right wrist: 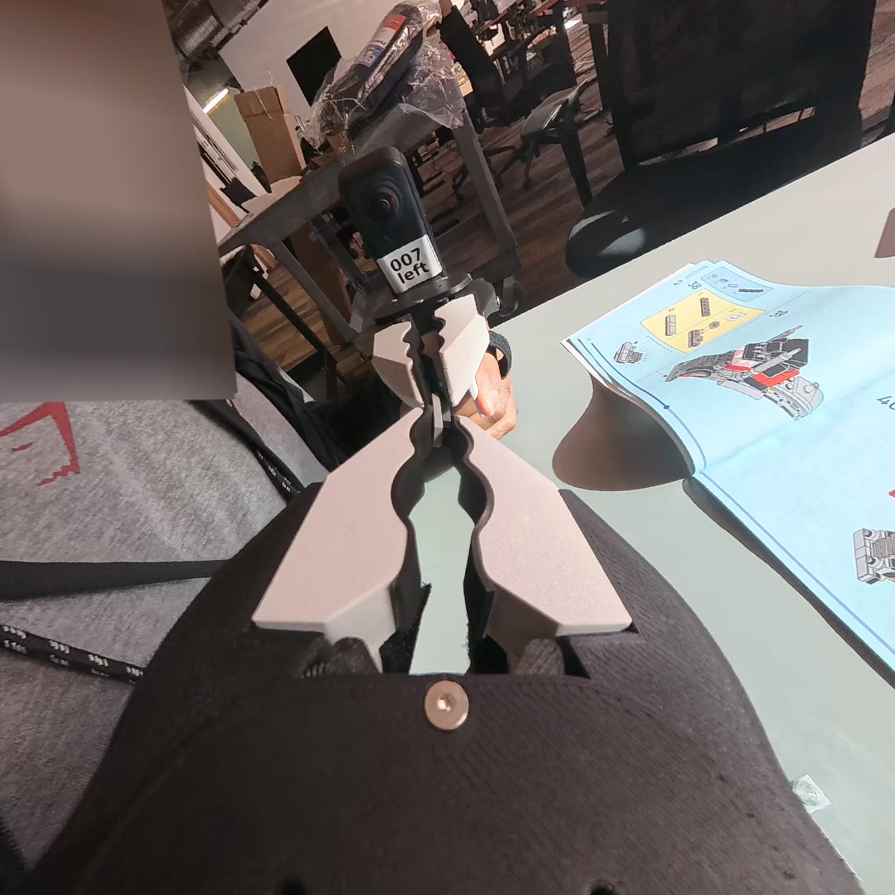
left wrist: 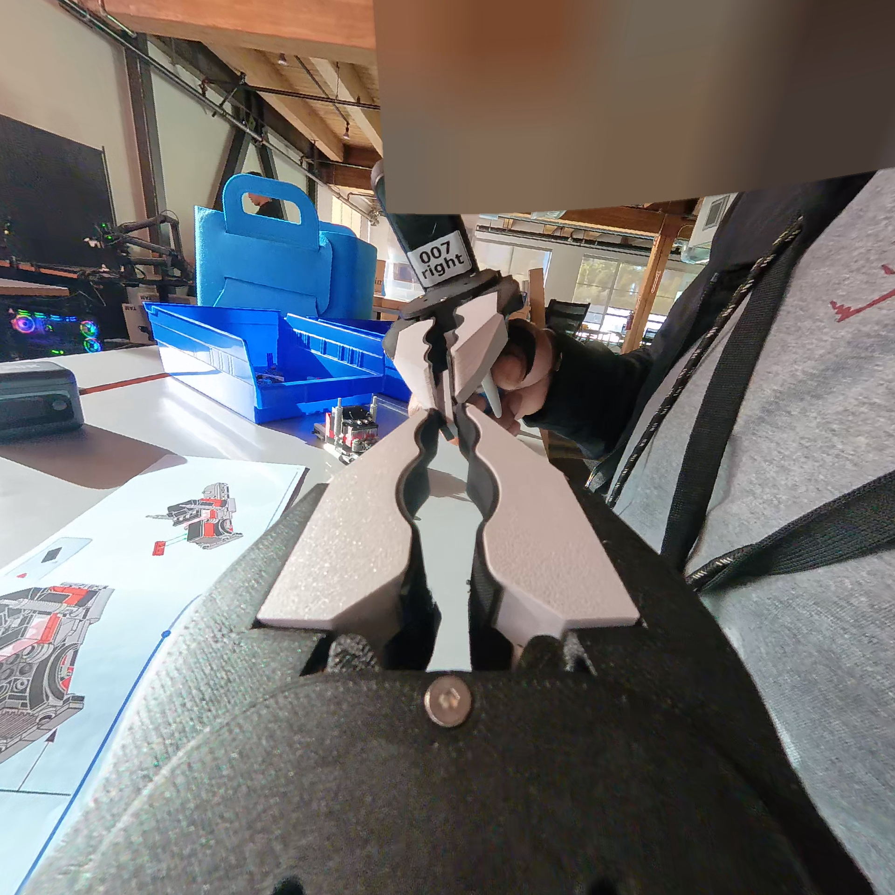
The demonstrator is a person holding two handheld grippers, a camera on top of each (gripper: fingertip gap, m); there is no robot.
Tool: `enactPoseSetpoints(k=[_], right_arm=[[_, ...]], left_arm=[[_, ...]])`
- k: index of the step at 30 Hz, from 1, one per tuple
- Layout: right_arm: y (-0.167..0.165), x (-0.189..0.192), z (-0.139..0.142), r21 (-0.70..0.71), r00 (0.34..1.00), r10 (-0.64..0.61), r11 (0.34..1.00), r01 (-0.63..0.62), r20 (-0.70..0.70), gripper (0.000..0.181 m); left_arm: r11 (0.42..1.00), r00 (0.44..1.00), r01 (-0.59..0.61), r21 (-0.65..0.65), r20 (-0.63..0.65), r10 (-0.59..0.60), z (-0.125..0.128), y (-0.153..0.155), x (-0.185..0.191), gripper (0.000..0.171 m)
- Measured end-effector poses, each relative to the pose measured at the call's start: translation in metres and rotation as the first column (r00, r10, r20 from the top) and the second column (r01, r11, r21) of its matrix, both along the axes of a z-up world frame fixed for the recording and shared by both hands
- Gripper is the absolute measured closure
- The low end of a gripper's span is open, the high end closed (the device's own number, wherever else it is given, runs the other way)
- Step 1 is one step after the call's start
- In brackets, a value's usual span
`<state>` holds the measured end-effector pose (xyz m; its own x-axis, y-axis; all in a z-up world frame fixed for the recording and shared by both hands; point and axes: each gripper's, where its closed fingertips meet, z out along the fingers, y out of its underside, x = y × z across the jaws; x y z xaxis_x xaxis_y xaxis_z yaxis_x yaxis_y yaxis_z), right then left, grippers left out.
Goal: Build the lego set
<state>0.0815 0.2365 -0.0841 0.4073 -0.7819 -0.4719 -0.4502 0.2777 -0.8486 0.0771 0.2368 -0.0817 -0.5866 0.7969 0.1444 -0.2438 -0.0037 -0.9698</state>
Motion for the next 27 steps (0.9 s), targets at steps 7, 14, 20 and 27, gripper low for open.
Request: enactPoseSetpoints(k=[7,14,20,27], right_arm=[[0.001,-0.001,0.000,-0.018,1.000,0.013,1.000,-0.013,0.006,0.174],[-0.007,0.000,0.008,-0.072,0.992,-0.043,0.996,0.052,0.121,0.174],[-0.005,-0.002,0.005,-0.079,0.990,-0.036,0.996,0.047,0.138,0.174],[-0.004,-0.010,0.004,-0.063,0.987,-0.030,0.997,0.041,0.159,0.169]], left_arm=[[1.000,1.000,0.019,0.000,-0.012,-0.019,0.000,0.002,-0.001,0.164],[0.998,0.996,0.040,0.042,-0.086,-0.037,0.001,-0.002,0.002,0.154],[0.997,0.996,0.063,0.049,-0.071,-0.060,-0.001,-0.002,-0.006,0.156],[0.994,0.991,0.106,0.041,-0.081,-0.102,0.000,-0.002,-0.016,0.165]])
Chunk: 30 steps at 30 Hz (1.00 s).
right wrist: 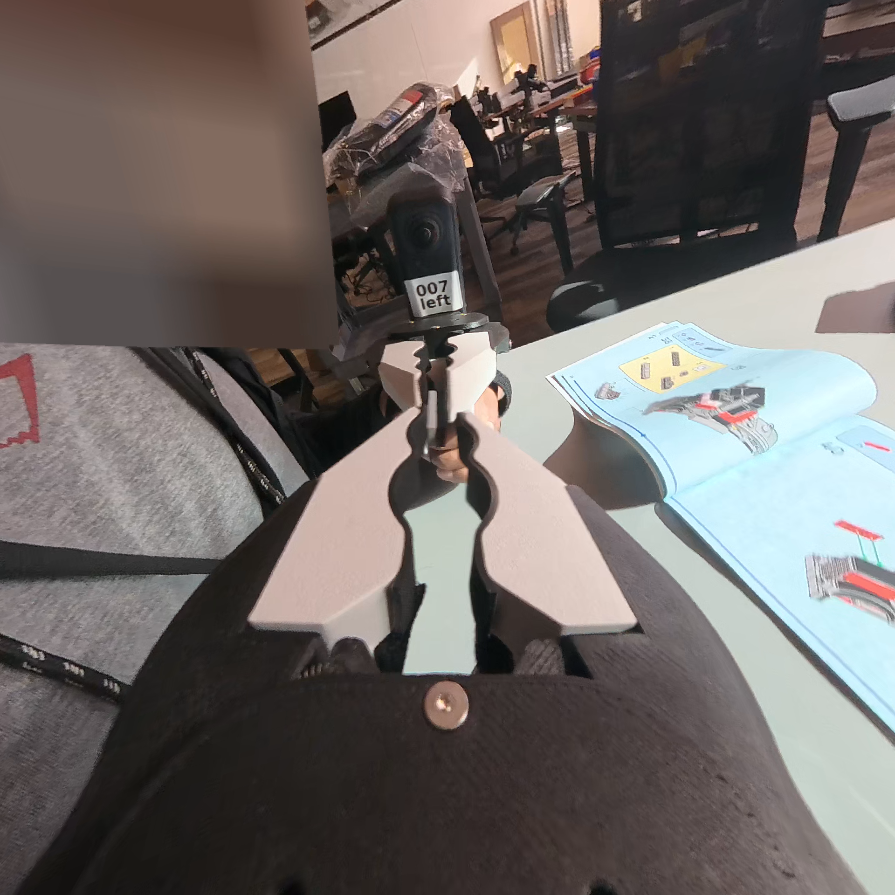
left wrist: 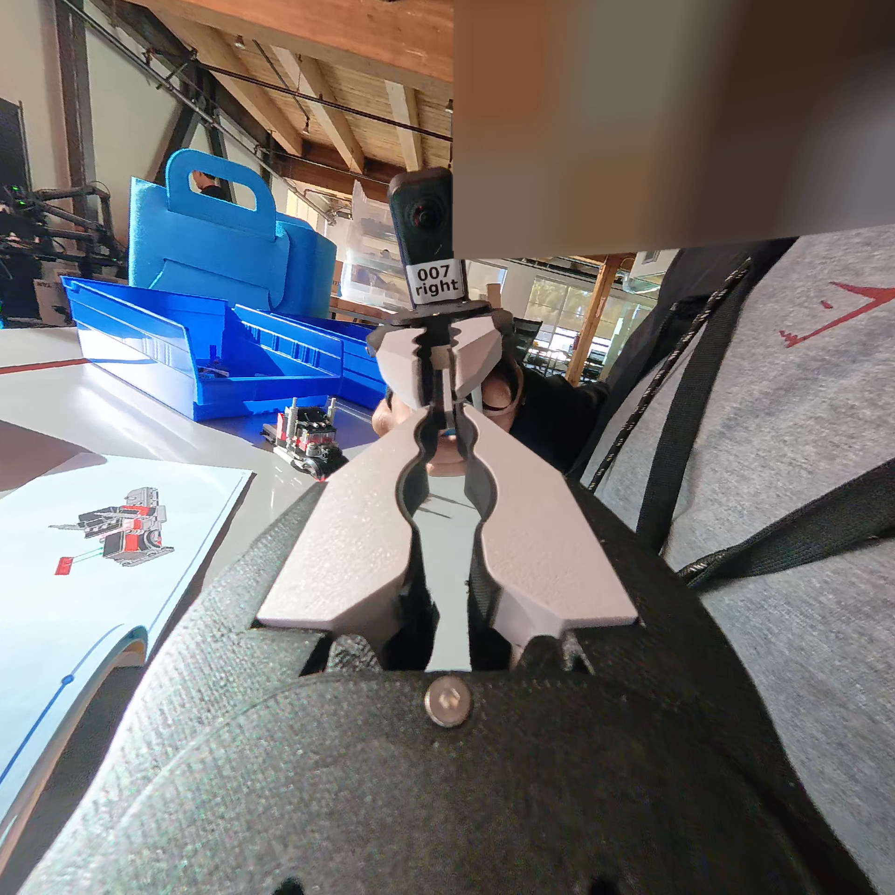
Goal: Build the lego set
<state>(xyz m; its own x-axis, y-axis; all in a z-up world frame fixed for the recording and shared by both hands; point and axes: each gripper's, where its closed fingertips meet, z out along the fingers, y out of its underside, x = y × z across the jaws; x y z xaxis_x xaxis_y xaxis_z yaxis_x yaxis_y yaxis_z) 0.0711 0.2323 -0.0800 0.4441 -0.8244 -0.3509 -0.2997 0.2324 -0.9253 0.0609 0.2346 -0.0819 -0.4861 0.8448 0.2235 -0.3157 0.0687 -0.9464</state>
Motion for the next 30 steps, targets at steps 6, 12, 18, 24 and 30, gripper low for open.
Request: enactPoseSetpoints(k=[6,12,18,24,30], right_arm=[[-0.026,-0.024,-0.006,0.003,0.994,-0.110,0.994,0.110,-0.014,0.151],[-0.065,-0.064,-0.026,-0.099,0.956,-0.283,0.956,0.275,-0.074,0.151],[-0.056,-0.064,-0.060,-0.066,0.944,-0.267,0.964,0.259,-0.195,0.150],[-0.038,-0.049,-0.095,-0.100,0.925,-0.205,0.978,0.182,-0.320,0.147],[-0.036,-0.042,-0.111,-0.199,0.918,-0.193,0.972,0.129,-0.346,0.145]], left_arm=[[0.999,0.999,-0.016,0.029,0.052,0.014,-0.007,-0.009,-0.006,0.165],[0.993,0.972,-0.083,0.088,0.228,0.061,-0.029,-0.024,-0.015,0.165],[0.968,0.922,-0.043,0.247,0.383,-0.057,-0.063,-0.030,-0.031,0.164],[0.900,0.914,-0.039,0.434,0.380,-0.143,-0.085,-0.027,-0.031,0.164],[0.854,0.946,-0.138,0.502,0.322,-0.037,-0.087,-0.032,-0.011,0.164]])
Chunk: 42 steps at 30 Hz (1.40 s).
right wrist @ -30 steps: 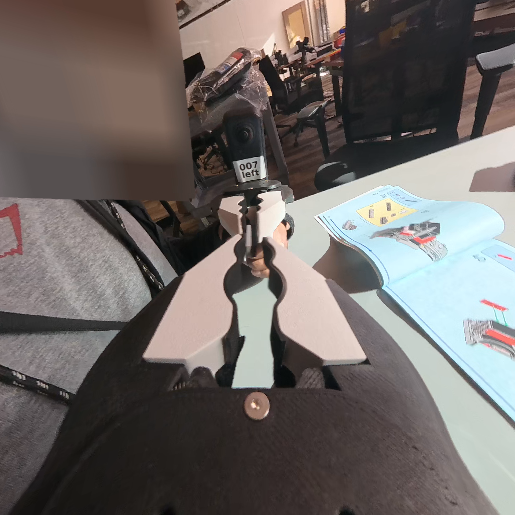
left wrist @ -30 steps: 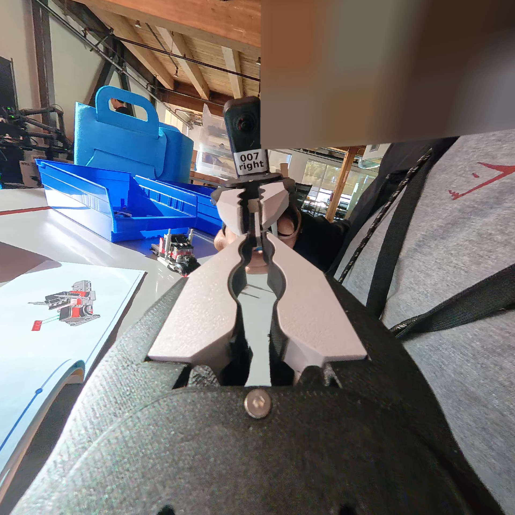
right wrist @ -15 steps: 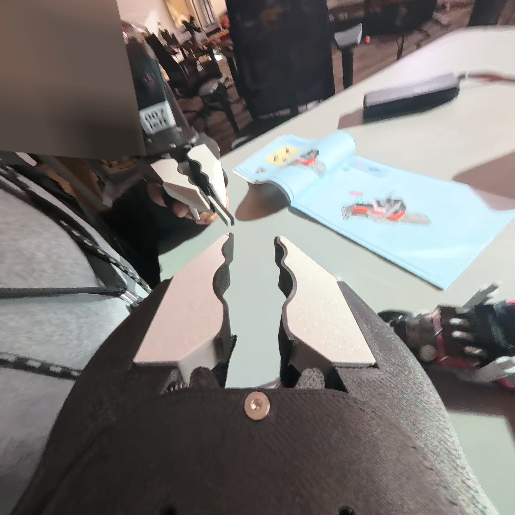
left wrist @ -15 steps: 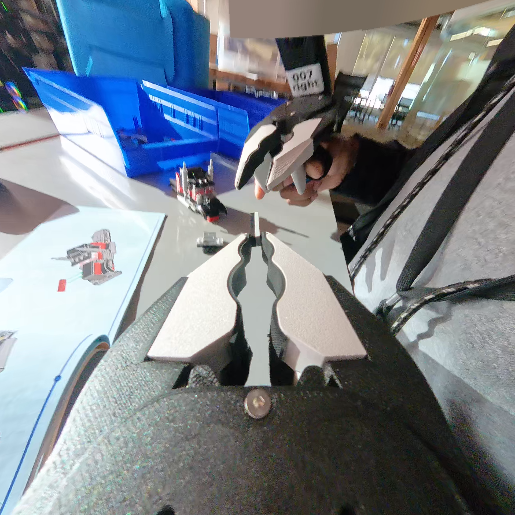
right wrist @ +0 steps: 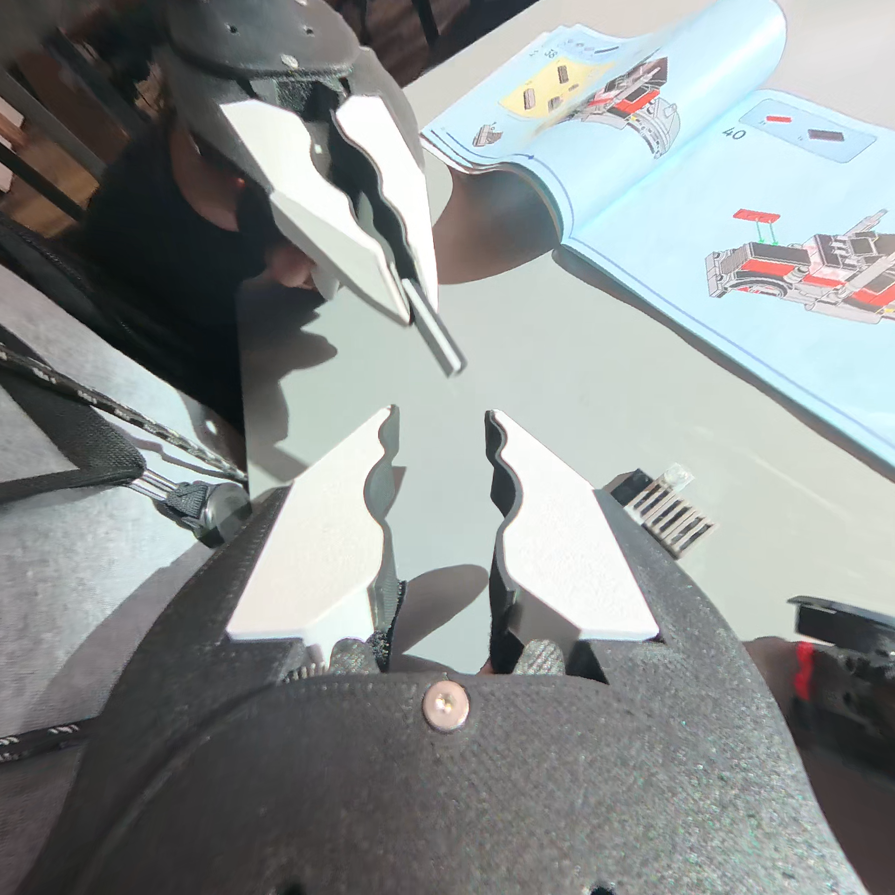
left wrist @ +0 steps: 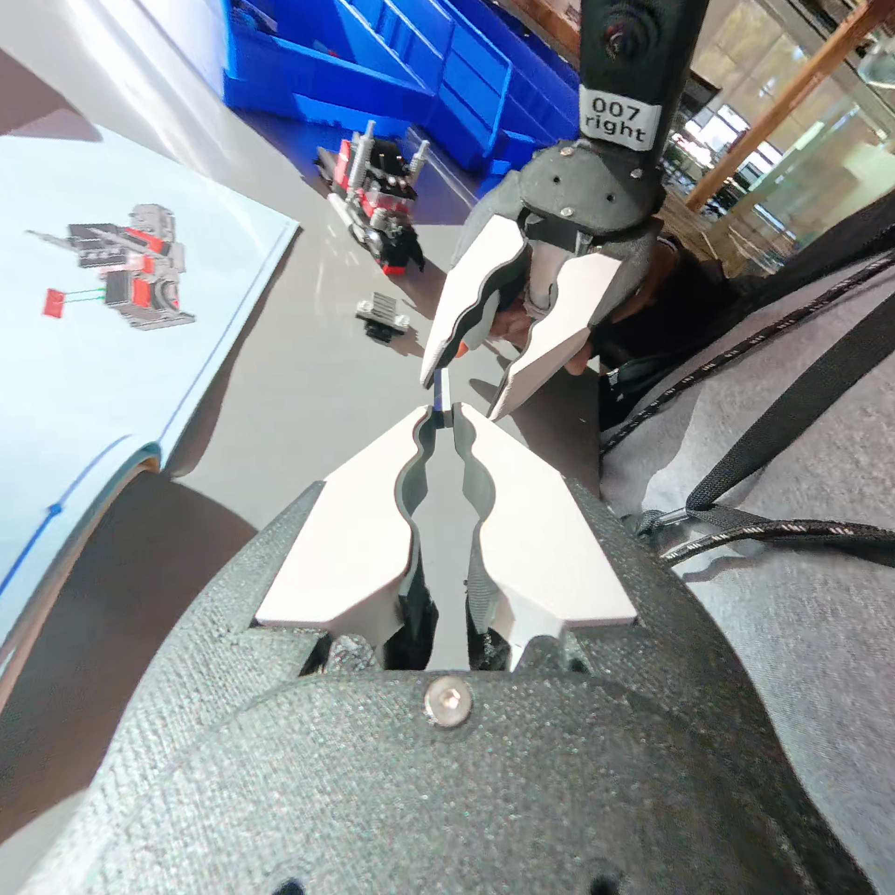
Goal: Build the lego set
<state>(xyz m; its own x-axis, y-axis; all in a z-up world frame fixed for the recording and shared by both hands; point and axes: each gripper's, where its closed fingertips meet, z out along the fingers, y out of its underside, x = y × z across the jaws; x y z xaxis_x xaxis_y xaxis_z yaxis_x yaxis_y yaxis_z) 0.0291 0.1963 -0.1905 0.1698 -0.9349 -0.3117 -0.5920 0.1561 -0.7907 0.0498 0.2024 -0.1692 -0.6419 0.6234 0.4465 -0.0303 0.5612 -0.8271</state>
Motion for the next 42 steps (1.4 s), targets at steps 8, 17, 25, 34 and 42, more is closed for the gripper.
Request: enactPoseSetpoints(k=[8,17,25,34,42], right_arm=[[-0.006,0.003,-0.001,0.083,1.000,-0.007,0.996,0.009,-0.019,0.145],[-0.013,0.002,0.002,0.105,0.998,-0.065,0.992,0.065,-0.001,0.148],[-0.014,-0.011,0.009,0.087,0.996,-0.082,0.993,0.078,0.045,0.148],[-0.106,-0.078,0.058,-0.049,0.929,-0.311,0.944,0.327,0.202,0.149],[-0.197,-0.142,0.072,-0.152,0.803,-0.519,0.804,0.575,0.291,0.144]], left_arm=[[0.991,0.976,-0.132,0.034,0.181,0.124,-0.021,-0.002,0.032,0.164],[0.995,0.959,-0.089,0.052,0.275,0.071,-0.033,0.003,0.028,0.163],[0.997,0.960,-0.054,0.060,0.278,0.035,-0.034,0.006,0.024,0.146],[0.995,0.983,-0.097,-0.014,0.154,0.098,-0.014,-0.004,0.026,0.133],[0.985,0.972,-0.166,-0.039,0.162,0.170,-0.012,-0.022,0.023,0.124]])
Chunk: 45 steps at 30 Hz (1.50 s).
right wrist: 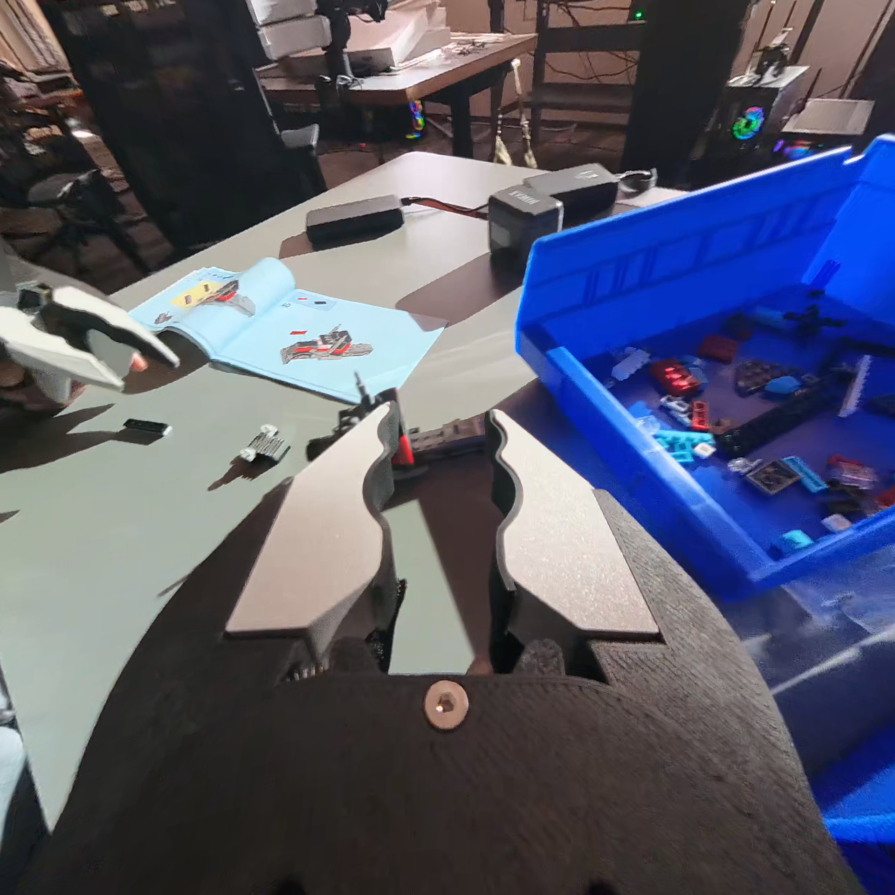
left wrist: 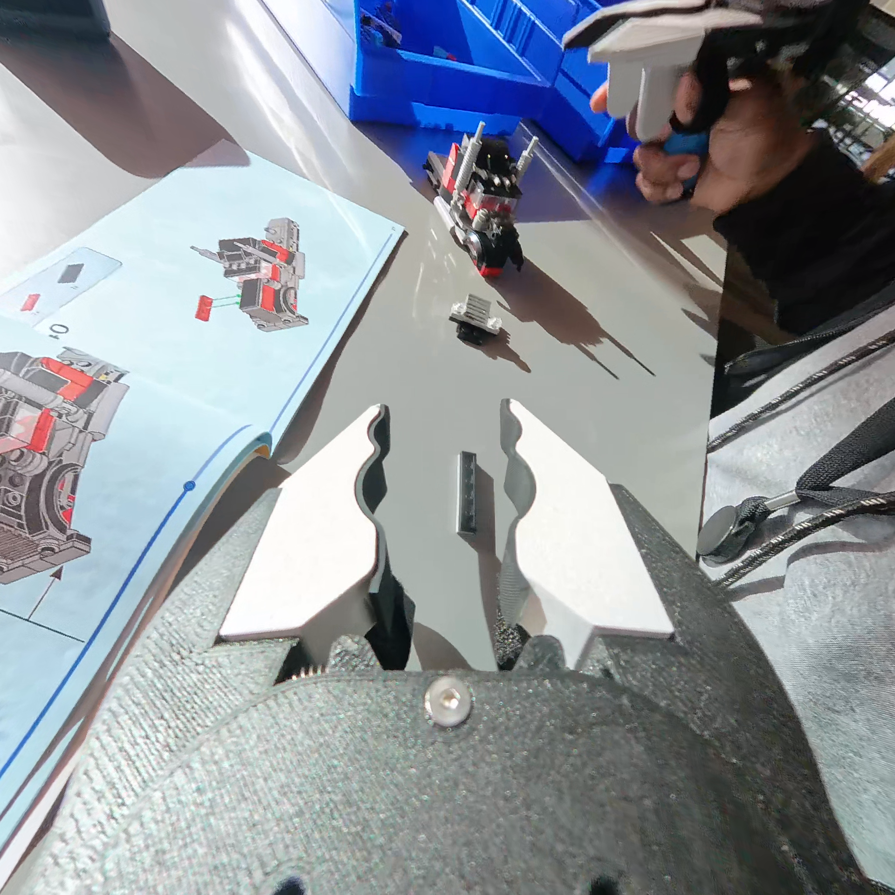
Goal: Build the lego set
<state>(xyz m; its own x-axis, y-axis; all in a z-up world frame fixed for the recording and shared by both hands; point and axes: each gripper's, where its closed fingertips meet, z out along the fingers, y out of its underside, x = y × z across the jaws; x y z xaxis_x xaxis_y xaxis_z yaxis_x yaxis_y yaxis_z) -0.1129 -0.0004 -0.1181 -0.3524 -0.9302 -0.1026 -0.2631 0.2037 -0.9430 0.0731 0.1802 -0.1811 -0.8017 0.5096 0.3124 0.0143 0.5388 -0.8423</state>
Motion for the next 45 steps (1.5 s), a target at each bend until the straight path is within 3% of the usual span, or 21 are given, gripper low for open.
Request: enactPoseSetpoints(k=[6,13,20,24,31,34,45], right_arm=[[0.041,0.008,-0.041,0.062,0.998,0.061,0.996,-0.061,0.002,0.139],[0.032,0.001,-0.036,0.180,0.995,0.039,0.982,-0.055,0.093,0.139],[0.031,0.002,-0.038,0.212,0.994,0.051,0.975,-0.070,0.093,0.139],[0.018,-0.005,-0.034,0.154,0.998,0.050,0.986,-0.057,0.049,0.140],[-0.033,-0.037,0.041,-0.084,0.998,0.048,0.995,-0.051,-0.037,0.141],[-0.048,-0.046,0.056,-0.120,0.995,0.061,0.990,-0.071,-0.082,0.141],[-0.052,-0.047,0.024,-0.083,0.982,0.134,0.986,-0.146,-0.131,0.144]], left_arm=[[0.997,0.997,-0.069,-0.022,0.036,0.070,0.000,-0.006,0.006,0.124],[0.993,0.993,-0.116,-0.007,-0.003,0.116,0.001,-0.010,0.013,0.127],[0.994,0.994,-0.108,0.014,-0.026,0.108,0.000,-0.010,0.013,0.129],[0.994,0.994,-0.104,0.024,-0.035,0.105,-0.001,-0.010,0.013,0.129],[0.994,0.994,-0.097,0.049,-0.043,0.099,-0.003,-0.011,0.012,0.130],[0.993,0.993,-0.107,0.051,-0.043,0.109,-0.004,-0.012,0.014,0.131],[0.987,0.988,-0.144,0.072,-0.050,0.147,-0.006,-0.016,0.018,0.133]])
